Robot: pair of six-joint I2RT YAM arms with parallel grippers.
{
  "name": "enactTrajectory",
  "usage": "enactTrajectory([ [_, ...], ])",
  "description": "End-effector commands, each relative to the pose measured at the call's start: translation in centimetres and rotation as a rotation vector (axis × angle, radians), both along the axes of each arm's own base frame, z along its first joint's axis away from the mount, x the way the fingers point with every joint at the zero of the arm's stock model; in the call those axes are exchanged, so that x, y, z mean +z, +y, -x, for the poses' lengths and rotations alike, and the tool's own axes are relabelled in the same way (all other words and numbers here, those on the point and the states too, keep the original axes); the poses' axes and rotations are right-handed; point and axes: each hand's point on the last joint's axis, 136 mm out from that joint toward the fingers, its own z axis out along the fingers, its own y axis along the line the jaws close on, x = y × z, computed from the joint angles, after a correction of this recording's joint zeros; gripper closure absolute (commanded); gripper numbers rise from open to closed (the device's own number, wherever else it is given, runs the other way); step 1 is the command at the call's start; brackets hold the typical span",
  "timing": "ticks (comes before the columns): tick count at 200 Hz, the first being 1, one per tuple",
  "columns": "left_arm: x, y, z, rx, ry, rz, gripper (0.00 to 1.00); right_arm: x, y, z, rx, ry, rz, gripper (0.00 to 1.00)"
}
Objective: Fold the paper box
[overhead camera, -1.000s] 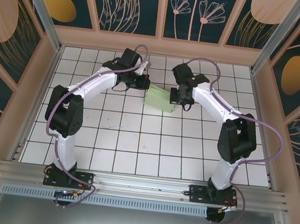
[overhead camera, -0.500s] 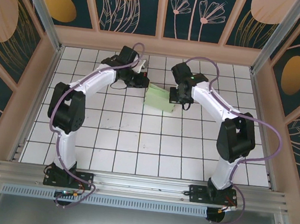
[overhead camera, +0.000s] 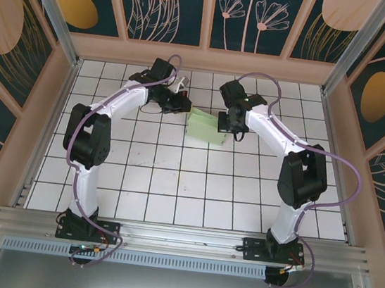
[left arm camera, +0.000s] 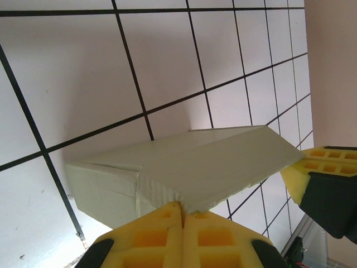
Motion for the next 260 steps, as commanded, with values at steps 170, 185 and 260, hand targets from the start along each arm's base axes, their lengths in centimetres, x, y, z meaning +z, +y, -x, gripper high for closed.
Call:
enactTrajectory([
  [170, -1.0, 0.2, 2.3, -0.061, 0.027, 0.059, 1.00, 0.1, 0.0, 0.0, 0.043, -0.023, 0.027, 1.00],
  [185, -1.1, 0.3, 2.4, -0.064, 0.005, 0.047, 1.00, 0.3, 0.2, 0.0, 0.041, -0.028, 0.018, 1.00],
  [260, -1.8, 1.4, 3.5, -0.044, -0.168, -0.029, 1.00, 0.2, 0.2, -0.2, 0.028, -0.029, 0.017, 1.00],
])
